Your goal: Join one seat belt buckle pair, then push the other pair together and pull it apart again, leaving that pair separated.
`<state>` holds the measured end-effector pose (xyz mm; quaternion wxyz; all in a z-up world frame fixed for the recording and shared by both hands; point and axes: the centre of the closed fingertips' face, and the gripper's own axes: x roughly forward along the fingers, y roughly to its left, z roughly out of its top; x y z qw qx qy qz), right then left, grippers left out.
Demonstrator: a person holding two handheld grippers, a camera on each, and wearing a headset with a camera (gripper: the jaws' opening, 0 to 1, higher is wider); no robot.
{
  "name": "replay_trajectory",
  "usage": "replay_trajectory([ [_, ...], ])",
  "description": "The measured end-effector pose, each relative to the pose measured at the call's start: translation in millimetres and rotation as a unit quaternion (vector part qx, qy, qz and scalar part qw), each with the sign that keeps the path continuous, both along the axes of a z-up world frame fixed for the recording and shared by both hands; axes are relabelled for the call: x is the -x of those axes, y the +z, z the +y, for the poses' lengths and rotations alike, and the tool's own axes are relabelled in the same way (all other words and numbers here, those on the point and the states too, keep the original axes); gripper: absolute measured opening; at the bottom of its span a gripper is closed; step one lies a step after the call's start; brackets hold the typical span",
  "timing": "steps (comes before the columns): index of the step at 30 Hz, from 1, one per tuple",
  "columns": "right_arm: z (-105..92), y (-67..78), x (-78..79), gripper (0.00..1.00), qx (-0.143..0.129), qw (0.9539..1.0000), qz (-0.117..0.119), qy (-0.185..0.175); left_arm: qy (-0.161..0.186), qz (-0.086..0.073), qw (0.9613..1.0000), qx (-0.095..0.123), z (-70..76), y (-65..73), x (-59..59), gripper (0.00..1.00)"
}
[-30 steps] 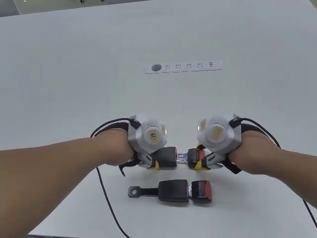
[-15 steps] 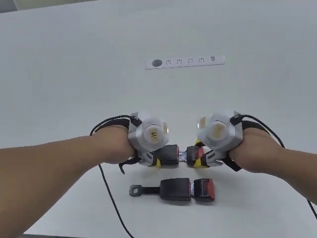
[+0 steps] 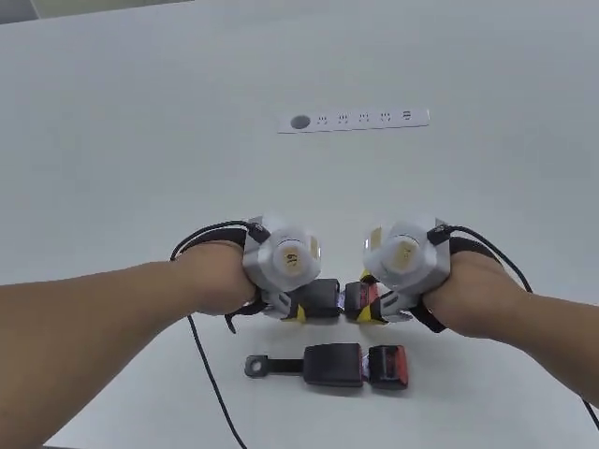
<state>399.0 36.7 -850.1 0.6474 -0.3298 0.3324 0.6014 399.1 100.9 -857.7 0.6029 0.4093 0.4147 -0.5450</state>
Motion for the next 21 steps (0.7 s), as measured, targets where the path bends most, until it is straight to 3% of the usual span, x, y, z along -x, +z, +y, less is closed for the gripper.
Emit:
replay_trajectory([
  [13,-3.2,0.7,-0.6,0.29,0.007,1.0,0.0,0.001,-0.004,0.0,1.0,0.001,1.4,-1.5,-2.4,0.3],
  [19,-17.2,-0.3,-2.1,0.29,0.011,0.9999,-0.001,-0.007,0.004,0.002,1.0,0.005,2.3,-2.9,-4.1,0.3],
  [21,-21.0,0.8,-0.9,0.29,-0.002,0.9999,0.006,-0.013,0.003,0.002,1.0,0.005,2.0,-3.2,-3.9,0.31],
])
